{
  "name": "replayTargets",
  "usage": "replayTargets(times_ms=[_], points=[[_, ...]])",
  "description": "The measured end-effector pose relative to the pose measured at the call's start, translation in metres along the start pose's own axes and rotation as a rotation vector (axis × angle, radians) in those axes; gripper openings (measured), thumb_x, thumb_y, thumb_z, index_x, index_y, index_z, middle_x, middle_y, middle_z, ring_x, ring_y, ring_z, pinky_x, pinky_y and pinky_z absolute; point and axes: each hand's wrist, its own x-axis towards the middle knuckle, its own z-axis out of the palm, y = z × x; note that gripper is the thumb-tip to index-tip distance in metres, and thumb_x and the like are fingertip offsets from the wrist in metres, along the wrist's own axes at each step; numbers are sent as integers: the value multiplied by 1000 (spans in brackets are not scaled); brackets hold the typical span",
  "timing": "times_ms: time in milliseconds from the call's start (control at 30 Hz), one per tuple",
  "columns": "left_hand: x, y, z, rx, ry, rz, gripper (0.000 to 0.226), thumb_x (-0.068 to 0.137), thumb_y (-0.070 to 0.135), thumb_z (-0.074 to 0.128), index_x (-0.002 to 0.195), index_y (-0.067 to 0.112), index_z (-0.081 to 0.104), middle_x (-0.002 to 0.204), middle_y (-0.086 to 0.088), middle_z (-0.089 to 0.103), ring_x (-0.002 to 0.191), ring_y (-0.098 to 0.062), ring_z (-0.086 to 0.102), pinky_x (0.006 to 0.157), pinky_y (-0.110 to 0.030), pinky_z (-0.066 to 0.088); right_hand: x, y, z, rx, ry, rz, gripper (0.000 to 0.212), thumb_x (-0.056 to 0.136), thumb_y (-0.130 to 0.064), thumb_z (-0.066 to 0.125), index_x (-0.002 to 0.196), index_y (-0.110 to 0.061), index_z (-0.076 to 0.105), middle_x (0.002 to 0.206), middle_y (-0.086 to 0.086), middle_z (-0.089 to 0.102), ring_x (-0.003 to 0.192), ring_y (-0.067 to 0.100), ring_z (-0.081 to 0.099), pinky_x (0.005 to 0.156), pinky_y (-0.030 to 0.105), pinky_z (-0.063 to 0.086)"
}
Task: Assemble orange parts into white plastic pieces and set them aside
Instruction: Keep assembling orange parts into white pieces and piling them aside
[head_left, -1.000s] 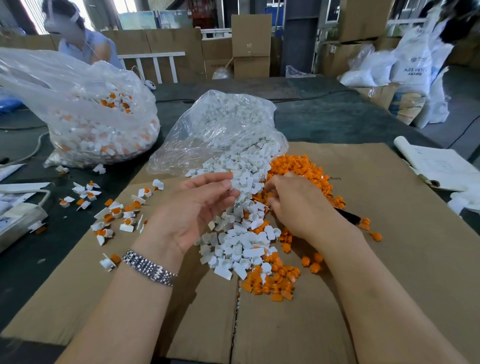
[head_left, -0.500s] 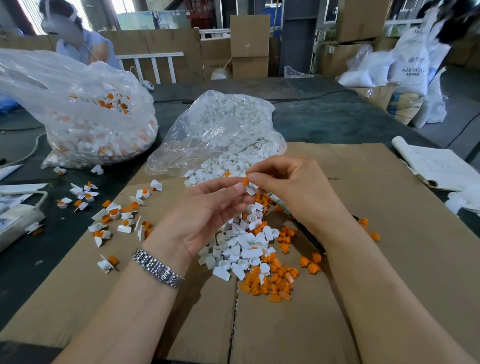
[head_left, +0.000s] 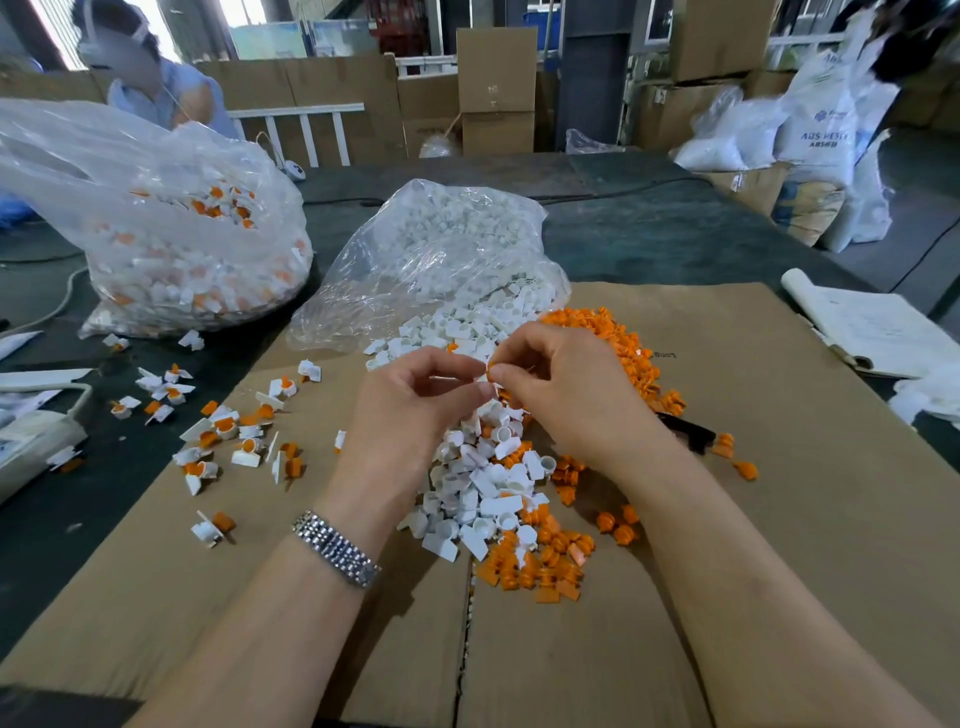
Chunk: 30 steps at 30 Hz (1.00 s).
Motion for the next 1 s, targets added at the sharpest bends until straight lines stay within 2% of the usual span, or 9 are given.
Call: replayTargets(times_ms=[67,167,300,433,533,600,733,833,1000], points=[[1,1,1,-35,4,9,12,80,17,86,89,23,81,87,-2,79,79,-15,75,72,-18,57,0,0,-1,67,12,5,5,94,-20,68,90,-23,69,76,-11,66,69,-1,62,63,13,46],[2,6,1,-373,-18,-119,4,85,10,78,86,11,82,90,-9,78,86,-22,76,81,-27,61,-1,-2,-5,152,13,-36,6,95,-16,67,90,-20,69,77,-4,68,71,4,64,67,17,52],[6,5,-3,-605,-74,-230,31,73,0,77,104,0,74,92,-14,77,85,-22,76,77,-26,62,-2,-4,-6,141,-12,-104,6,95,-16,66,92,-20,70,80,-8,67,76,6,63,74,19,53],[6,6,-7,-544,-198,-348,26,75,5,77,100,-3,73,94,-18,76,79,-24,77,72,-24,63,-2,-3,-6,97,-32,-132,5,94,-13,67,93,-16,71,85,-9,68,81,5,63,76,17,50],[8,5,-7,-461,-160,-271,14,74,5,78,87,2,75,86,-16,75,68,-20,74,63,-21,60,-2,-4,-6,91,-28,-129,5,95,-15,66,94,-16,71,85,-10,67,81,2,62,76,15,49],[9,5,-6,-477,-126,-199,13,70,1,79,82,4,75,84,-14,75,74,-21,75,69,-22,60,-2,-4,-5,83,-10,-111,5,95,-19,66,94,-19,70,83,-13,66,79,-2,60,74,12,47],[10,1,-4,-515,-131,-144,19,72,1,81,90,0,74,91,-15,77,91,-26,77,80,-27,61,-1,-4,-5,126,6,-70,4,96,-20,66,96,-21,70,85,-13,67,80,-2,61,74,11,48],[10,-1,-5,-617,-164,-180,5,79,4,77,82,3,79,82,-12,77,89,-25,77,80,-27,61,-1,-4,-7,155,-5,-68,4,96,-19,66,96,-20,70,86,-10,69,81,0,63,75,13,49],[11,-4,-5,-623,-168,-121,15,74,-5,75,85,5,78,94,-15,77,95,-28,77,84,-29,60,-2,-4,-6,134,17,-44,5,95,-21,67,95,-22,72,85,-12,68,79,-2,62,73,9,48]])
